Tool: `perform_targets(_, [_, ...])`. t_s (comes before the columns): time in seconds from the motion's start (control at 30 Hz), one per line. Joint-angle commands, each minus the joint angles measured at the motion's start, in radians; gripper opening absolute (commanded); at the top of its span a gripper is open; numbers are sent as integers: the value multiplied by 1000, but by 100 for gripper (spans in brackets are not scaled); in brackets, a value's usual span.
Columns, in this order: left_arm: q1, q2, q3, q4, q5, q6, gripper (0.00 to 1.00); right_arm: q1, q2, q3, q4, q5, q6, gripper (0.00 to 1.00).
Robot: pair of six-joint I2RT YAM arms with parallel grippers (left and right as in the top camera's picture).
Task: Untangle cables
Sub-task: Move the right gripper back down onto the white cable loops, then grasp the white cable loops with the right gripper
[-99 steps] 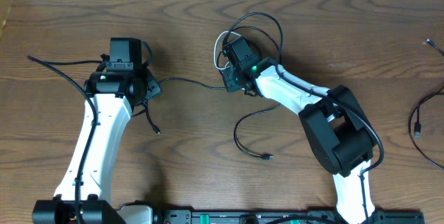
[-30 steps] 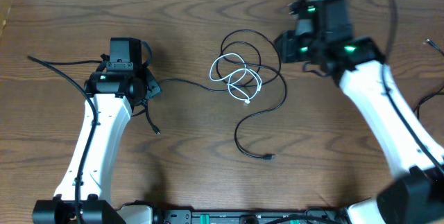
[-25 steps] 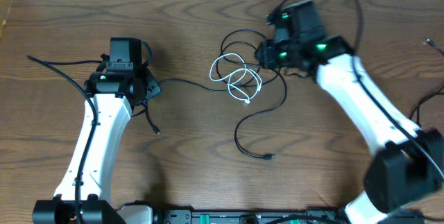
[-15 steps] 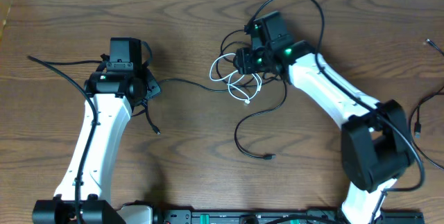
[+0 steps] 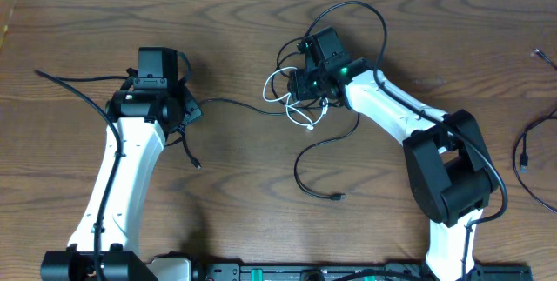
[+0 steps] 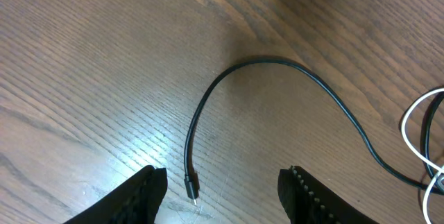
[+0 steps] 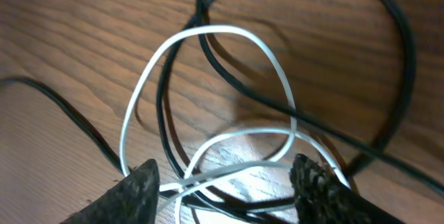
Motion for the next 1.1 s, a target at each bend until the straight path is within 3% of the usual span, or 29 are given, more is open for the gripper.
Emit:
perform_targets(0.0, [3, -6, 24, -5, -2, -13, 57, 5, 19, 0, -33, 21, 3, 59])
perform_targets(0.5, [3, -6, 24, -8, -2, -13, 57, 5, 57, -1, -48, 179, -94, 59])
perform_targets(1.07, [3, -6, 24, -8, -2, -13, 57, 8, 101, -1, -13, 193, -98, 58])
